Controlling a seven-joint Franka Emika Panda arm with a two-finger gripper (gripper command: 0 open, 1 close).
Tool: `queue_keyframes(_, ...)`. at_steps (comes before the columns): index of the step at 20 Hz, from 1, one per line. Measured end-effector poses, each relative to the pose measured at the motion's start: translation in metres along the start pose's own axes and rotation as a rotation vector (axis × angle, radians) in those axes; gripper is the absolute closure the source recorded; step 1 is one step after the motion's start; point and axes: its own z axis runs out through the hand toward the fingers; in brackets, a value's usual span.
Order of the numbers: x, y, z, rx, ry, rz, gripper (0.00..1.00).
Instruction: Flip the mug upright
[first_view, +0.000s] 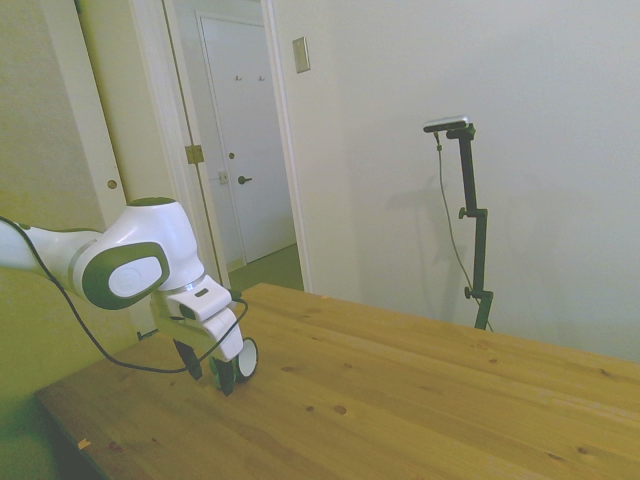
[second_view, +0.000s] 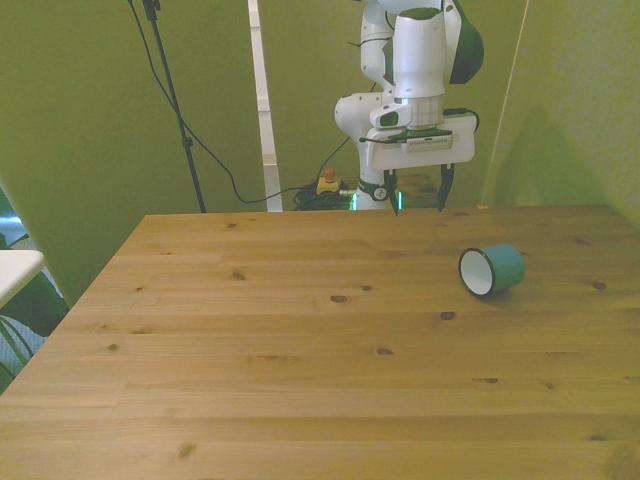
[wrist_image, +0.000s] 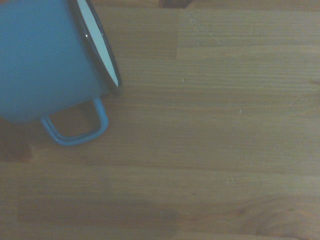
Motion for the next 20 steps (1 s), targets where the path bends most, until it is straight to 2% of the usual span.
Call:
queue_keyframes(3,0.002,-0.002,-0.002,-0.002,0.019,0.002,0.0)
queue_keyframes(6,0.018,-0.008,-0.027,0.015,0.079,-0.022,0.0)
queue_keyframes(10,0.052,-0.012,-0.05,0.059,0.103,-0.073,0.0)
queue_keyframes(14,0.083,-0.026,-0.048,0.116,0.055,-0.157,0.0)
queue_keyframes(16,0.1,-0.047,-0.034,0.115,0.001,-0.167,0.0)
queue_keyframes(20,0.094,-0.053,-0.035,0.136,-0.028,-0.23,0.0)
